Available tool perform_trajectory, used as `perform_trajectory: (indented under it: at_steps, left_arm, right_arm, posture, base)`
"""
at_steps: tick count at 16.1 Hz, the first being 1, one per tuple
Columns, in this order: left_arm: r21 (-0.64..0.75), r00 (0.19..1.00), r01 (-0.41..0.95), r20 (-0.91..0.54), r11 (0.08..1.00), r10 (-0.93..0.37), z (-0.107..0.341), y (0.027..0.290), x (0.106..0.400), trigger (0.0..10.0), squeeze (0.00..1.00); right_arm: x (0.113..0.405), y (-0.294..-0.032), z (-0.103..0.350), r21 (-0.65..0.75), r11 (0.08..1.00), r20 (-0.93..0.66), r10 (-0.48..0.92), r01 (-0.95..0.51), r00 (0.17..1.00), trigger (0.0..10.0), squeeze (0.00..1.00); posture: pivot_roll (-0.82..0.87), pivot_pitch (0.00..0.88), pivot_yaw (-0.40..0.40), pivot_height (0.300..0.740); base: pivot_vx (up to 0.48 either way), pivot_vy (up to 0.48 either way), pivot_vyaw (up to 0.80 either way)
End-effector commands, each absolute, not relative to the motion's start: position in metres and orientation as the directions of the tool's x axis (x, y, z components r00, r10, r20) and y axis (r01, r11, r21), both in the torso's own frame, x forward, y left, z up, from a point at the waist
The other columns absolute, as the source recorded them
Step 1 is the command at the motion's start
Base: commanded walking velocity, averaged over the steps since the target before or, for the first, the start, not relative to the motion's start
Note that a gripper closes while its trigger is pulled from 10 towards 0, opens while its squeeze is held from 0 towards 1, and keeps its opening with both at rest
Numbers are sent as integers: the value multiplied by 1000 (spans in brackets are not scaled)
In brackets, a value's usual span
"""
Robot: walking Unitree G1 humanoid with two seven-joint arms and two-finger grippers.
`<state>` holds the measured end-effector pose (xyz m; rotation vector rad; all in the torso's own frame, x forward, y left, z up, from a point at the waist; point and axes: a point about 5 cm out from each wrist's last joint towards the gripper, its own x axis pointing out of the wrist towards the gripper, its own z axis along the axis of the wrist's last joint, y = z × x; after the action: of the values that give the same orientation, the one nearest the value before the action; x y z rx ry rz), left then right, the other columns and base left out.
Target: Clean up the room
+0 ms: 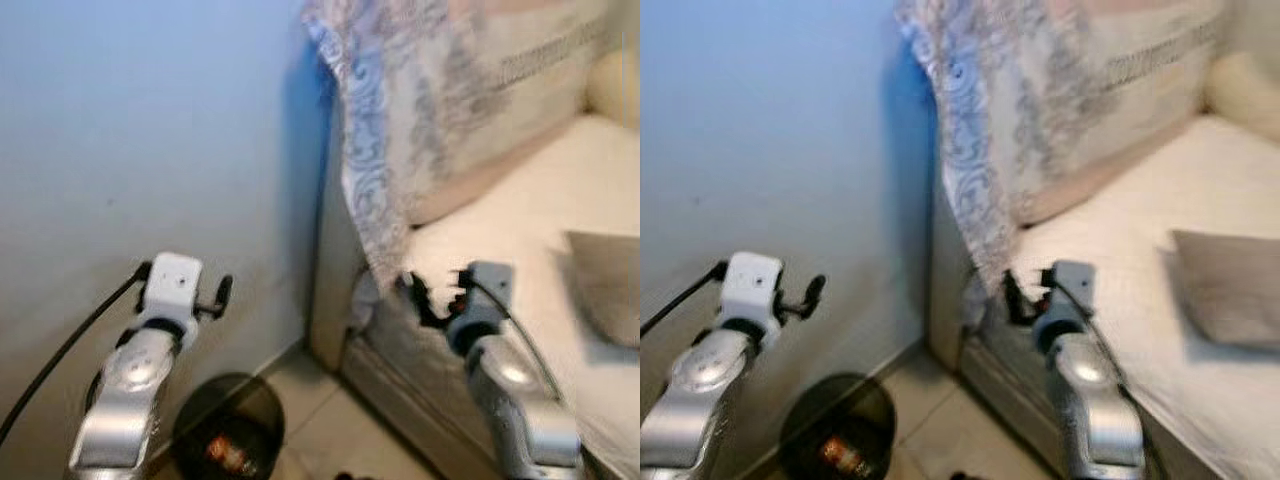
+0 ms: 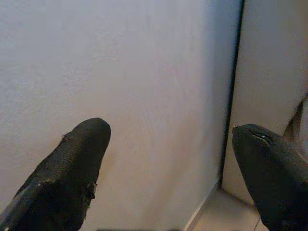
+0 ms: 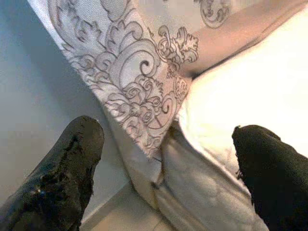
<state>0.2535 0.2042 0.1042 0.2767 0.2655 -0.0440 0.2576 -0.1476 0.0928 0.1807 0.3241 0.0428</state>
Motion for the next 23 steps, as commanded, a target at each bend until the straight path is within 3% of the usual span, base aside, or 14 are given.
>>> perform_trajectory:
  at_steps: [1, 5, 7, 12, 16, 17, 20, 21, 23]
  left_arm:
    - [265, 967, 83, -255, 961, -13, 108, 201, 256, 10000, 0]
    - [240, 967, 73, -255, 968, -10, 107, 200, 254, 10000, 0]
    - [241, 967, 62, -254, 969, 1, 108, 203, 253, 10000, 0]
    - [254, 972, 83, -234, 964, -22, 111, 199, 257, 10000, 0]
    - [235, 973, 69, -229, 970, -14, 111, 200, 257, 10000, 0]
    - [242, 974, 74, -224, 967, -18, 112, 200, 259, 10000, 0]
    - [233, 978, 63, -207, 971, -13, 114, 201, 260, 10000, 0]
    - [237, 980, 72, -198, 969, -24, 116, 200, 262, 10000, 0]
    - [235, 980, 82, -197, 969, -35, 116, 199, 263, 10000, 0]
  right_arm:
    - [258, -148, 94, 164, 986, -315, 75, -24, 946, 10000, 1000]
    - [260, -155, 96, 26, 1000, -293, 16, -9, 956, 10000, 1000]
    - [261, -163, 96, -135, 990, -250, -75, 42, 965, 10000, 1000]
    - [264, -165, 108, -36, 996, -180, -84, 78, 980, 10000, 1000]
    - [264, -164, 107, -84, 993, -148, -92, 80, 985, 10000, 1000]
    - [267, -165, 112, -120, 990, -100, -82, 70, 992, 10000, 1000]
    - [269, -157, 113, -38, 998, -114, -62, 58, 992, 10000, 1000]
    - [267, -151, 109, -47, 999, -141, -28, 21, 990, 10000, 0]
    - [268, -151, 106, -54, 998, -149, -23, 15, 989, 10000, 0]
  posture:
    - [24, 0, 3, 740]
    - [24, 0, 2, 740]
    - [26, 0, 0, 740]
    - [19, 0, 11, 740]
    - [22, 0, 7, 740]
    - [16, 0, 11, 740]
    - [19, 0, 2, 740]
    - [25, 0, -2, 740]
    - [16, 0, 12, 740]
  base:
    - [0, 0, -800]
    - [0, 0, -794]
    - [0, 0, -759]
    - [0, 0, -795]
    - [0, 0, -778]
    - [0, -292, 0]
    - [0, -192, 0]
    - [0, 0, 0]
    - [0, 0, 0]
